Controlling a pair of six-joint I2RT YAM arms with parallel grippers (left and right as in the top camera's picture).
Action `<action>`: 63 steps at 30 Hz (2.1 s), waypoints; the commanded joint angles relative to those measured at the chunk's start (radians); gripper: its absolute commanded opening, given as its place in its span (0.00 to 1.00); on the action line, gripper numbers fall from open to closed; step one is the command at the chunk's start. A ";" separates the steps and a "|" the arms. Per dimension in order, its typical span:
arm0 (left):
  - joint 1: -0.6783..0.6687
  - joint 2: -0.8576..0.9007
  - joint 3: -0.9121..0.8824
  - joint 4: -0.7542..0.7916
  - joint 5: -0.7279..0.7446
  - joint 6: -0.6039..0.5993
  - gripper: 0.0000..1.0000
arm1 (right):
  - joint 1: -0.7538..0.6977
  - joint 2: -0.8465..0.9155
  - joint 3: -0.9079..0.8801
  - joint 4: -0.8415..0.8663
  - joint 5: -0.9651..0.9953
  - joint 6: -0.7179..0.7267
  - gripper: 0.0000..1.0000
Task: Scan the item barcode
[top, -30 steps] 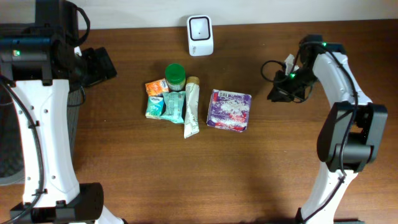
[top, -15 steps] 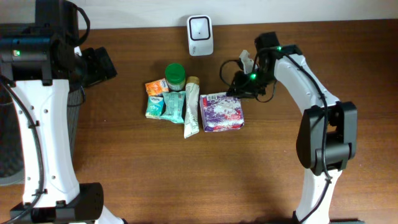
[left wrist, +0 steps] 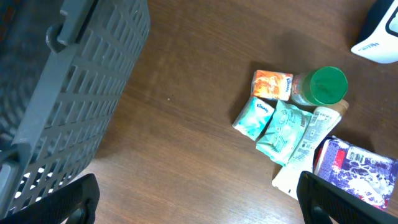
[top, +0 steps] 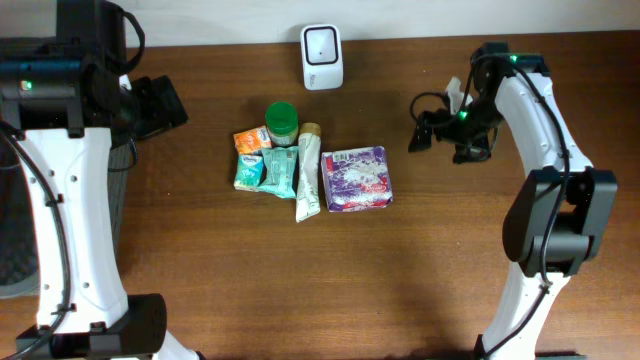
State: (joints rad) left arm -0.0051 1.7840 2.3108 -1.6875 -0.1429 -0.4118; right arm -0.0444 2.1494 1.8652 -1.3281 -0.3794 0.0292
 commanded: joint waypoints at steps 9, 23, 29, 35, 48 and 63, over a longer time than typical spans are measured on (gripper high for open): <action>0.002 -0.016 -0.001 -0.001 -0.004 -0.006 0.99 | 0.036 0.000 -0.276 0.136 -0.374 -0.068 0.99; 0.002 -0.016 -0.001 -0.001 -0.004 -0.006 0.99 | 0.100 0.000 -0.397 0.365 -0.494 -0.074 0.98; 0.002 -0.016 -0.001 -0.001 -0.004 -0.006 0.99 | 0.123 0.000 -0.501 0.549 -0.462 0.013 0.98; 0.002 -0.016 -0.001 -0.001 -0.004 -0.006 0.99 | 0.123 0.000 -0.504 0.550 -0.479 0.013 0.52; 0.002 -0.016 -0.001 -0.001 -0.004 -0.006 0.99 | 0.124 -0.087 -0.303 0.585 -0.607 0.001 0.04; 0.002 -0.016 -0.001 -0.001 -0.004 -0.006 0.99 | 0.196 -0.114 -0.296 0.702 -0.734 -0.171 0.04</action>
State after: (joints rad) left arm -0.0051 1.7840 2.3108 -1.6875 -0.1429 -0.4122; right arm 0.1402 2.0914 1.5429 -0.6754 -1.0756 -0.1139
